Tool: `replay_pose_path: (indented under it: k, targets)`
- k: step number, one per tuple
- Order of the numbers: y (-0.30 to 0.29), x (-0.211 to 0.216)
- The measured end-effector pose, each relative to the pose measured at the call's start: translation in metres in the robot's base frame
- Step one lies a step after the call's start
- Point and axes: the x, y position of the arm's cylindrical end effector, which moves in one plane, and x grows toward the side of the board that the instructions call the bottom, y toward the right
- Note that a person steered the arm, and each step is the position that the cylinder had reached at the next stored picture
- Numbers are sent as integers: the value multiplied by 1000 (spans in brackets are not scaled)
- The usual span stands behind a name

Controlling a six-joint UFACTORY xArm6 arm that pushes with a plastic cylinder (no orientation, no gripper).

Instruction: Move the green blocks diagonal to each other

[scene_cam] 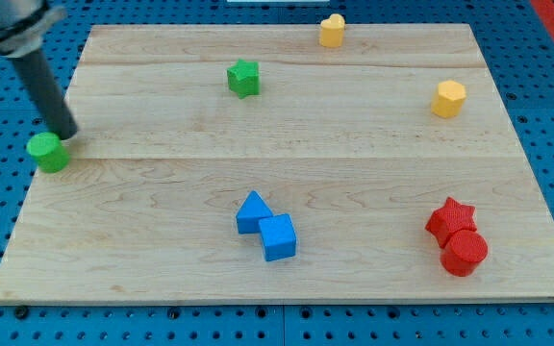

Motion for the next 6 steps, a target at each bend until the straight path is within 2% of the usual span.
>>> replay_pose_path:
  k: [1,2,3,4,5,6]
  targets:
    - [-1,29]
    - [-7,9]
    - [-24,39]
    - [25,75]
    - [30,101]
    - [43,99]
